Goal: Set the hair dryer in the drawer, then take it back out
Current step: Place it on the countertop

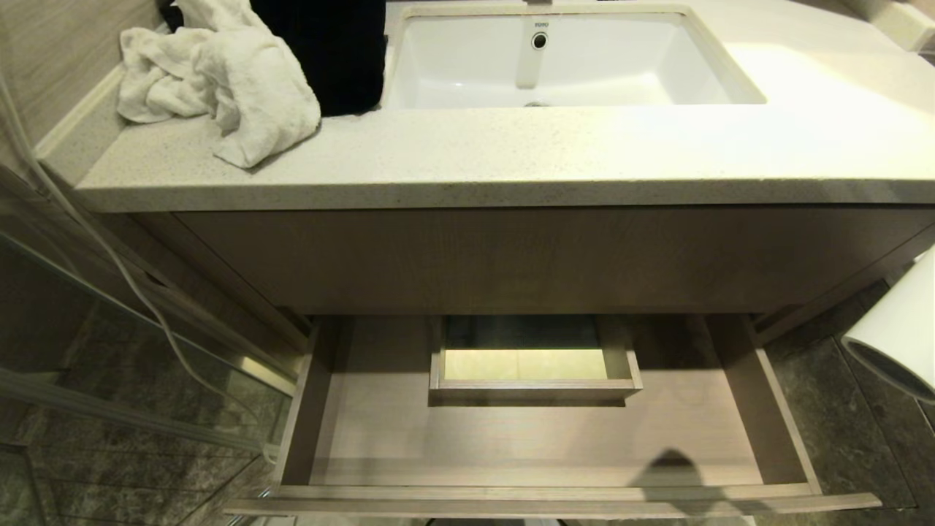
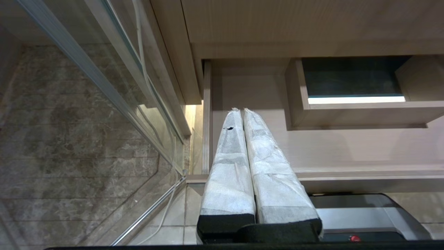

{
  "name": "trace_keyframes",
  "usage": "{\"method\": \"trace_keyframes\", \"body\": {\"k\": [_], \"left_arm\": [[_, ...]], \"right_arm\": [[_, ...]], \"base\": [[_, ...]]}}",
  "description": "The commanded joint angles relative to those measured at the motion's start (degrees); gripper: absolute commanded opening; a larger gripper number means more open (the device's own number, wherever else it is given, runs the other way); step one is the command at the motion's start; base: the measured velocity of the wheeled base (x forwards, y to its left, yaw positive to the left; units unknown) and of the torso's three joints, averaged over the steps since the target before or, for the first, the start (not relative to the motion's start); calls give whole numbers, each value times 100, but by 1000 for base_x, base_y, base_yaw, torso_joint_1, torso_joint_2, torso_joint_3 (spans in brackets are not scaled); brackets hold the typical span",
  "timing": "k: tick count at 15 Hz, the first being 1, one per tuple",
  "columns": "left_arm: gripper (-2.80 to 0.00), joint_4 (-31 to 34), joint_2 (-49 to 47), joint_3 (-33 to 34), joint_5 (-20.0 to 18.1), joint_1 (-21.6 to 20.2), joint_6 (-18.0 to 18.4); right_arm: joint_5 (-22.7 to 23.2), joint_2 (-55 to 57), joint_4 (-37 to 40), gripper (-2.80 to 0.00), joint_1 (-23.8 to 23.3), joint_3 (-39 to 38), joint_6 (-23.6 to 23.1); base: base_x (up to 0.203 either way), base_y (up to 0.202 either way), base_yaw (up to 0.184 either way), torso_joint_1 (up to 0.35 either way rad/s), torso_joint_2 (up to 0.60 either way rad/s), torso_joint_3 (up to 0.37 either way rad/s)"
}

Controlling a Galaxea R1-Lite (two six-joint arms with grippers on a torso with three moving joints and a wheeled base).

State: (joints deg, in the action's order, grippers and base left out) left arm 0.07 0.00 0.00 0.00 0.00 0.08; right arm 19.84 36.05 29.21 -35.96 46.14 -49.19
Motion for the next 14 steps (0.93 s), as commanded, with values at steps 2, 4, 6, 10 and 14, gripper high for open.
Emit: {"method": "trace_keyframes", "body": {"k": [2, 4, 6, 10, 14], "left_arm": [[-280, 1, 0, 0, 0, 0, -8], [-280, 1, 0, 0, 0, 0, 1], [-280, 1, 0, 0, 0, 0, -7], [-280, 1, 0, 0, 0, 0, -8], [-280, 1, 0, 0, 0, 0, -8]], "right_arm": [[3, 21, -3, -280, 1, 9, -21], [12, -5, 10, -280, 1, 22, 58], [12, -19, 15, -280, 1, 35, 85], [6, -19, 6, -280, 1, 44, 85], [12, -19, -3, -280, 1, 44, 94]], "base": [[0, 0, 0, 297, -539, -248], [0, 0, 0, 305, -560, -258], [0, 0, 0, 309, -584, -270], [0, 0, 0, 313, -593, -287], [0, 0, 0, 211, -391, -187]]}}
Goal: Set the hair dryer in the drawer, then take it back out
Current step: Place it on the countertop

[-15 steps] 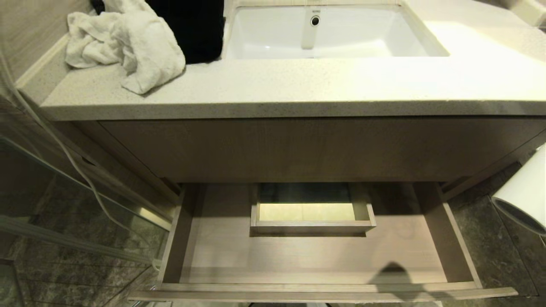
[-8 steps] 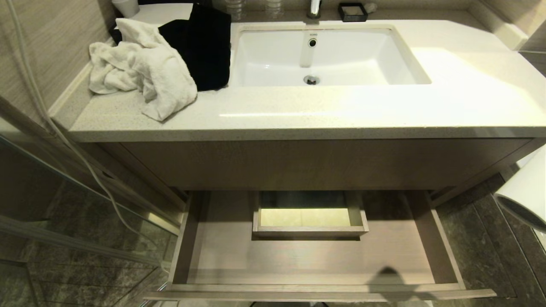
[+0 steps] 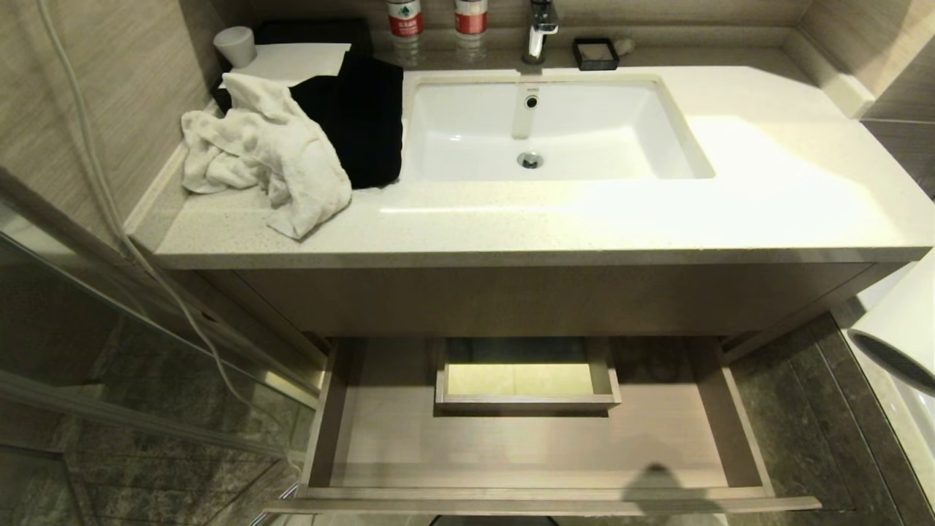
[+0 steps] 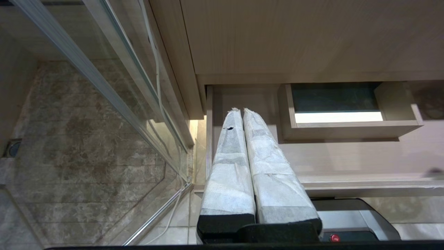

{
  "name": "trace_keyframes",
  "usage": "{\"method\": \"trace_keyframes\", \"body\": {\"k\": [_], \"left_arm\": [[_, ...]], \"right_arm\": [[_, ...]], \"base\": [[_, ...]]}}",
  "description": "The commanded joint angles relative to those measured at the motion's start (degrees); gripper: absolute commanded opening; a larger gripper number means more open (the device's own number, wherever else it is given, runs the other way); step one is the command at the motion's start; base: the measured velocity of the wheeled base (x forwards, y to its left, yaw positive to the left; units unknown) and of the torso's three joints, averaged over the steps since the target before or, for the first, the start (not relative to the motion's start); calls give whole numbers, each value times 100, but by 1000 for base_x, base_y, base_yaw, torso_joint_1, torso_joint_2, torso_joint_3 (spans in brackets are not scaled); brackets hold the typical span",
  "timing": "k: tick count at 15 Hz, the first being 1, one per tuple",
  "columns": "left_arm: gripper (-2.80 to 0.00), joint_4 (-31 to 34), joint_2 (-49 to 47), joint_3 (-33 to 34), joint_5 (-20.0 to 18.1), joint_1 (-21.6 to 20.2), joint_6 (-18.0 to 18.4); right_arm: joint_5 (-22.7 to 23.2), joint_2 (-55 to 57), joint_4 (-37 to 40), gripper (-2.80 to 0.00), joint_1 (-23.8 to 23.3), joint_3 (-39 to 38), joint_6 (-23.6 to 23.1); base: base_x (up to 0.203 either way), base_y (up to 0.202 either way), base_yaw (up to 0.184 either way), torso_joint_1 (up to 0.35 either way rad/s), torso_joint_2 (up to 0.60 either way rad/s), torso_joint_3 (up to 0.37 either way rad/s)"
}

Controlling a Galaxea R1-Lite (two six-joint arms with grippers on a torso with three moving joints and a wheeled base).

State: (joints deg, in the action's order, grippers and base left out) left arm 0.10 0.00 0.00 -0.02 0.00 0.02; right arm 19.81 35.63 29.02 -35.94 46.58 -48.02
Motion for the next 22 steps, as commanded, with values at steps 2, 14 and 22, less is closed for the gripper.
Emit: {"method": "trace_keyframes", "body": {"k": [2, 14, 22], "left_arm": [[-280, -1, 0, 0, 2, 0, -2], [-280, -1, 0, 0, 2, 0, 6], [-280, -1, 0, 0, 2, 0, -1]], "right_arm": [[14, 23, 25, -280, -1, 18, -23], [5, 137, 16, -280, -10, 79, -15], [26, 1136, -10, -280, -276, 704, 105]], "base": [[0, 0, 0, 99, -186, -87], [0, 0, 0, 179, -14, 161], [0, 0, 0, 327, -113, 211]]}}
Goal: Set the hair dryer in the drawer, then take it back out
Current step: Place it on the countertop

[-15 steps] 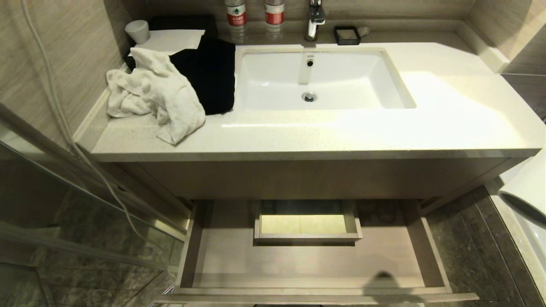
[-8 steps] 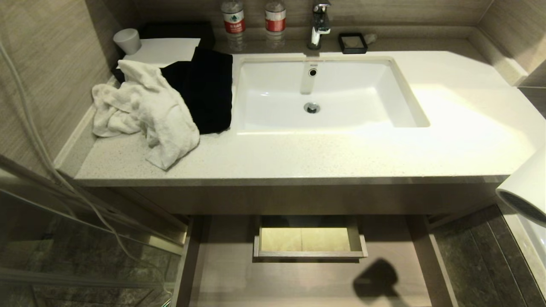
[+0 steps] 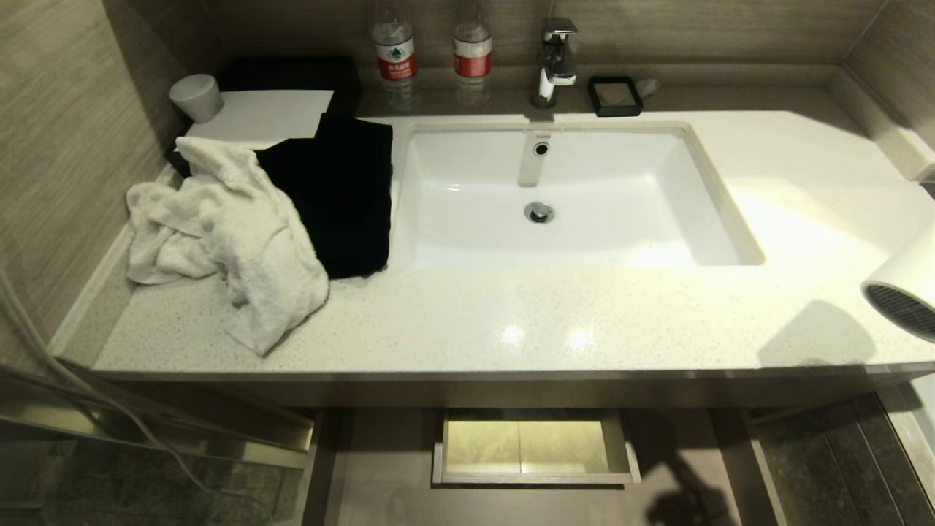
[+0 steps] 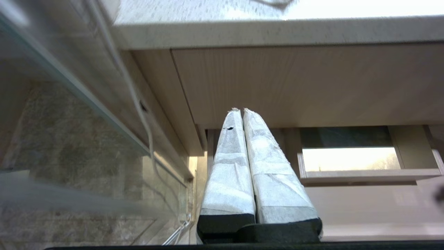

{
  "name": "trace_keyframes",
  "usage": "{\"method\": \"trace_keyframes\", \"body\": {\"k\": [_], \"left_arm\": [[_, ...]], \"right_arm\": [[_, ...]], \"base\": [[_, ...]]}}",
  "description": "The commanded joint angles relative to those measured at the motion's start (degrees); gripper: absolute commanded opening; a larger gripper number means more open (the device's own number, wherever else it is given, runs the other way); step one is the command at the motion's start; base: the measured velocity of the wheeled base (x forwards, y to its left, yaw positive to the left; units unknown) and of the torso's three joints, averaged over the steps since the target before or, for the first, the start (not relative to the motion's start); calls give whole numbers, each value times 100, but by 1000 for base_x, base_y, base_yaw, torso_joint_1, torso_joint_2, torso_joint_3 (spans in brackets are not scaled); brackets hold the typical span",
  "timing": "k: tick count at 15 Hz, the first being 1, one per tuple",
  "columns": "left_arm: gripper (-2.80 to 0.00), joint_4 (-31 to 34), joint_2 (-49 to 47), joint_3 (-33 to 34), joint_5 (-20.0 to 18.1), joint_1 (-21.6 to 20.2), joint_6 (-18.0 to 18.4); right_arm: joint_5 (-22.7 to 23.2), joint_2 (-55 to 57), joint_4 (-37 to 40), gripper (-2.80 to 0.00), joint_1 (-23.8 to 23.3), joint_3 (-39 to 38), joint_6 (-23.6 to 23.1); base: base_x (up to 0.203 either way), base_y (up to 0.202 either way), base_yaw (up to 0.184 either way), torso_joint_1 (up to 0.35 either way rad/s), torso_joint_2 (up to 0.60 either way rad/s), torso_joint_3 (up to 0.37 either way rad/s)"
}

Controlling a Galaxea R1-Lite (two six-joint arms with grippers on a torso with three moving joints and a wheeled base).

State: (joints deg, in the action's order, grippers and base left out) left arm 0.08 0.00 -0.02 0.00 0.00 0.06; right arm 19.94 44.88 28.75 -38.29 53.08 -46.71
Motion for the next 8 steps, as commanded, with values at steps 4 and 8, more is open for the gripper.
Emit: {"method": "trace_keyframes", "body": {"k": [4, 8], "left_arm": [[-280, 0, 0, 2, 0, 0, 3], [-280, 0, 0, 2, 0, 0, 3]], "right_arm": [[27, 706, 43, -280, -151, 269, -30], [21, 1775, 46, -280, -320, 685, -5]], "base": [[0, 0, 0, 197, -94, 96], [0, 0, 0, 9, -7, 8]]}}
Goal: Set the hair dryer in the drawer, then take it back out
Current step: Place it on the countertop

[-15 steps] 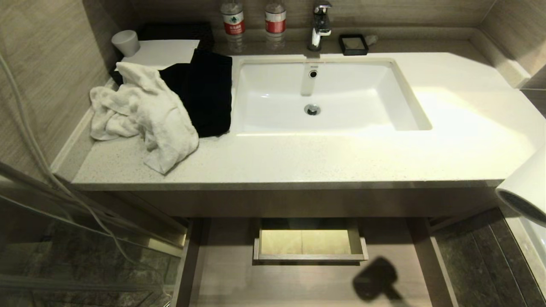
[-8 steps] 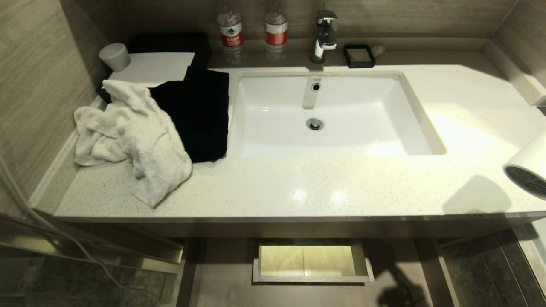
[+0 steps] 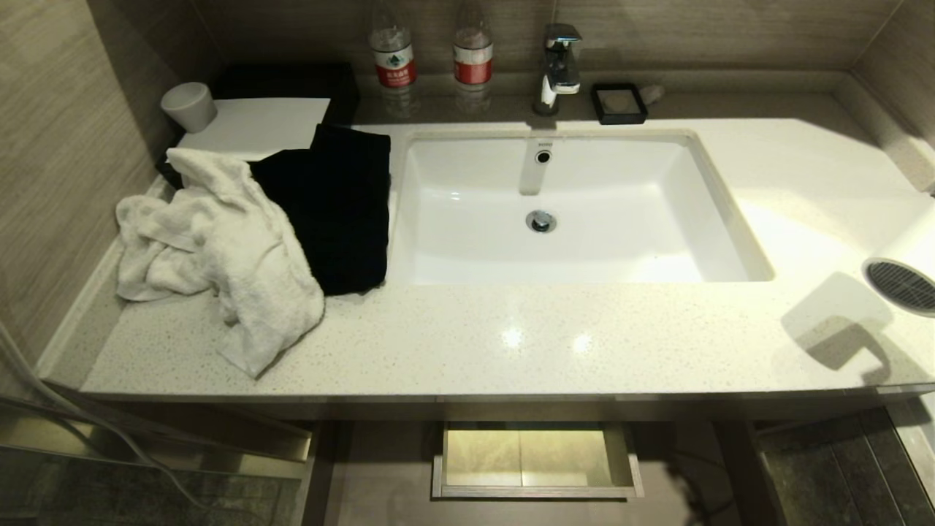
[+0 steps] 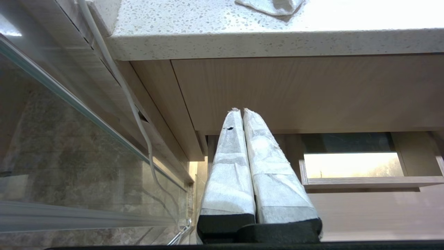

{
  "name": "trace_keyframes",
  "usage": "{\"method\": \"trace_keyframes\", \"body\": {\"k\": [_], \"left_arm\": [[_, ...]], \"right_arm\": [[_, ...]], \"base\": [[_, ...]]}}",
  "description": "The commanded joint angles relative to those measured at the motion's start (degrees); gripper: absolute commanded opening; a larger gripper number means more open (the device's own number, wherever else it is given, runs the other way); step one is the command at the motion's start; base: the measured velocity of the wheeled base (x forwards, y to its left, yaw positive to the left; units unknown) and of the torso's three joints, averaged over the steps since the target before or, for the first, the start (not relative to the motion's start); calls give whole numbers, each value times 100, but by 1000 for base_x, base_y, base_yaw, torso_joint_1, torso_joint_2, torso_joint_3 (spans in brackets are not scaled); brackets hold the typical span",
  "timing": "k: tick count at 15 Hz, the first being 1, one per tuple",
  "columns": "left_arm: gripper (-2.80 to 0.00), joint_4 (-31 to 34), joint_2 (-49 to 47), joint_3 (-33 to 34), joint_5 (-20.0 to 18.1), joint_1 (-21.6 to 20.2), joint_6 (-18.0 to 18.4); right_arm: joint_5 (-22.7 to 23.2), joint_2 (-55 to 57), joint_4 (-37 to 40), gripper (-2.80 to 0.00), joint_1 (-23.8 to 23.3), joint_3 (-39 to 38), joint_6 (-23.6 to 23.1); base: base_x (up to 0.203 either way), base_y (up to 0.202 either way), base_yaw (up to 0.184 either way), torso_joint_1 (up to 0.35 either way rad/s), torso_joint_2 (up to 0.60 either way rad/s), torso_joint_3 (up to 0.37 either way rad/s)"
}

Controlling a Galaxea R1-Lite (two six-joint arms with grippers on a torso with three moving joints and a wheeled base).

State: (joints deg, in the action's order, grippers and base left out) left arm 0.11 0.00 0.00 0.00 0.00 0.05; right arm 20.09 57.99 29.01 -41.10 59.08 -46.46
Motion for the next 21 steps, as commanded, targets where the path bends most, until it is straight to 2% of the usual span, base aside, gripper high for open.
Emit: {"method": "trace_keyframes", "body": {"k": [1, 4, 6, 10, 13, 17, 18, 21], "left_arm": [[-280, -2, 0, 0, 0, 0, 0], [-280, -2, 0, 0, 0, 0, -5], [-280, -2, 0, 0, 0, 0, 4], [-280, -2, 0, 0, 0, 0, -5], [-280, -2, 0, 0, 0, 0, -1], [-280, -2, 0, 0, 0, 0, 4], [-280, -2, 0, 0, 0, 0, -5], [-280, -2, 0, 0, 0, 0, -2]], "right_arm": [[15, 912, 38, -280, -68, 244, 37], [92, 1960, 10, -280, -102, 665, 481], [155, 2541, -15, -280, -107, 996, 612], [562, 3506, -178, -280, -28, 1553, 665], [641, 3862, -255, -280, 199, 1877, 666], [628, 3886, -440, -280, 234, 1817, 630], [628, 3878, -439, 0, 234, 1817, 627], [695, 3539, -539, 0, 234, 1737, 547]], "base": [[0, 0, 0, 0, 0, 0], [0, 0, 0, 0, 0, 0], [0, 0, 0, 0, 0, 0], [0, 0, 0, 0, 0, 0], [0, 0, 0, 0, 0, 0], [0, 0, 0, 0, 0, 0], [0, 0, 0, 0, 0, 0], [0, 0, 0, 0, 0, 0]]}}
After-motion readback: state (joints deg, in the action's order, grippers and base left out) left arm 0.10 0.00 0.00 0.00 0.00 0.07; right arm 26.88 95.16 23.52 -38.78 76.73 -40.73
